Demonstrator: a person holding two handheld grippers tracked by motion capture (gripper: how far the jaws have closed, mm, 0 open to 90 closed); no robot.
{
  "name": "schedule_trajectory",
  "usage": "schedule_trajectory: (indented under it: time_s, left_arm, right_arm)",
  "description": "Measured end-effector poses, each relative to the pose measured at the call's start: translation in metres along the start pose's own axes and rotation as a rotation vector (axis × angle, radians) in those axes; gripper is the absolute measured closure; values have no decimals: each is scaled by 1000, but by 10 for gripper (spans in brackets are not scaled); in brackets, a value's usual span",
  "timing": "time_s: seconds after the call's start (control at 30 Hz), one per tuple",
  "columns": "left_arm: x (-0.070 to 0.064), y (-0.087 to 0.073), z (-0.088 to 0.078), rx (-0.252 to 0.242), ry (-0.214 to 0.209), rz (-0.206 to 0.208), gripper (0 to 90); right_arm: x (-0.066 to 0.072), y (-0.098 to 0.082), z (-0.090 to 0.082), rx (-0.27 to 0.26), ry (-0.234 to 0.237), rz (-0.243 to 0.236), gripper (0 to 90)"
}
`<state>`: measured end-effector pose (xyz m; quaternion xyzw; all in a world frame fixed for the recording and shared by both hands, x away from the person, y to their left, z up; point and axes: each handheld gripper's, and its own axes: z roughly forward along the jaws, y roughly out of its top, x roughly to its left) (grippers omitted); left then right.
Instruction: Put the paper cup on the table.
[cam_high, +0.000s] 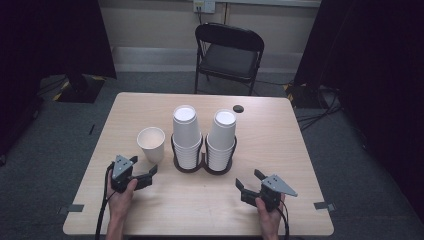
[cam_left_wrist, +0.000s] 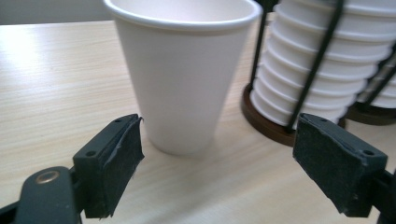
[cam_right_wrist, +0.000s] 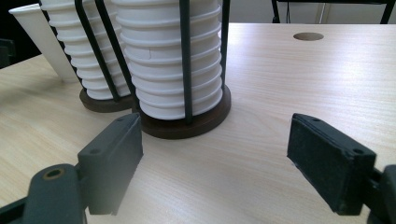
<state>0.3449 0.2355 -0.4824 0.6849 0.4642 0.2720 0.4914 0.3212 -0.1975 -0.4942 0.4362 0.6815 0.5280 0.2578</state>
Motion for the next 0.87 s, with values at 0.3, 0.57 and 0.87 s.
schedule_trajectory:
  time_s: [0.3, 0.57, 0.87]
  left_arm:
    - [-37, -7, -9, -10, -50, 39, 156]
    - [-62, -18, -19, -68, -133, 51, 153]
    - [-83, -26, -12, -87, -81, 74, 153]
  right_arm:
    - [5, 1, 3, 35, -16, -46, 176]
    - [3, 1, 4, 39, -23, -20, 152]
    - [3, 3, 8, 83, -33, -18, 150]
